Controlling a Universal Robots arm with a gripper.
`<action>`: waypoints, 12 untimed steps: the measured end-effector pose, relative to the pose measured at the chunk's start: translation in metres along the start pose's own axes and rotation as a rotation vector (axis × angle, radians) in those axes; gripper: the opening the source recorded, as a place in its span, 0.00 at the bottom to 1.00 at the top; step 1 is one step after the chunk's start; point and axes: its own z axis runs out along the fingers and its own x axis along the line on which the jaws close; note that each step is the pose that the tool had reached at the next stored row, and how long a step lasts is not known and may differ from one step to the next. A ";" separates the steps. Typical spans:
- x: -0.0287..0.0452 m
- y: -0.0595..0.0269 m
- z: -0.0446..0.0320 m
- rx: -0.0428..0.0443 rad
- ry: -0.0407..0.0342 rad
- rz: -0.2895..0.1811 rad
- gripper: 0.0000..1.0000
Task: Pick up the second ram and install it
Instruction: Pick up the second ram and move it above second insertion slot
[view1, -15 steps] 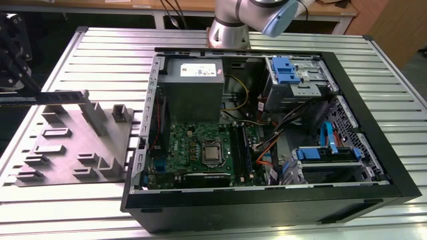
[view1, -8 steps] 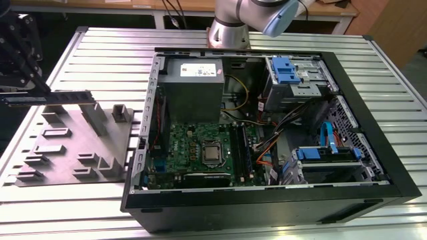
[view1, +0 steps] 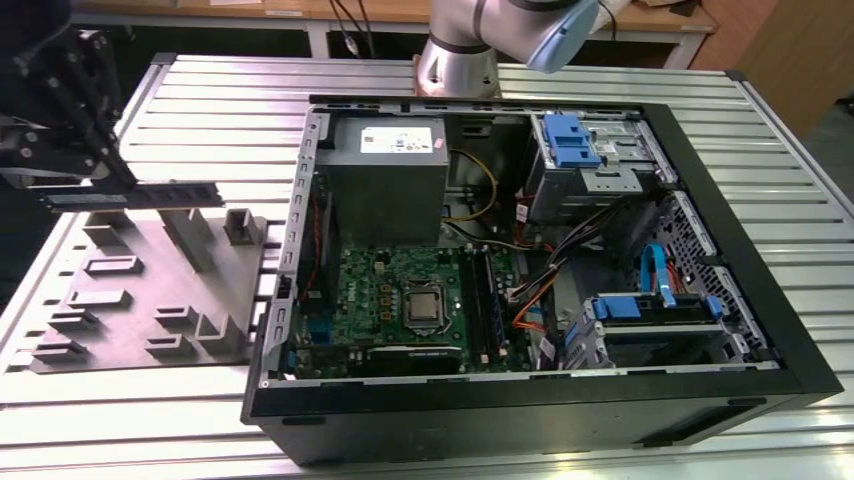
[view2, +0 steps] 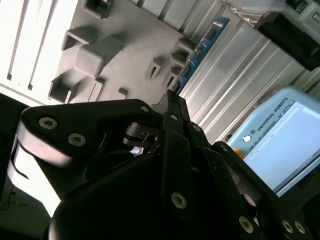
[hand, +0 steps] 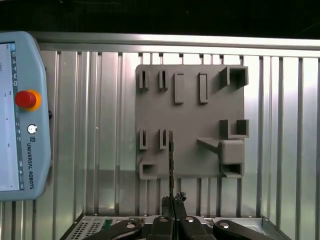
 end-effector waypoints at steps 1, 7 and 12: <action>0.0001 -0.0033 0.0001 -0.0001 0.0000 0.000 0.11; 0.0002 -0.0248 0.0009 -0.0001 0.0000 0.000 0.11; 0.0003 -0.0419 0.0020 0.0000 0.0000 0.000 0.11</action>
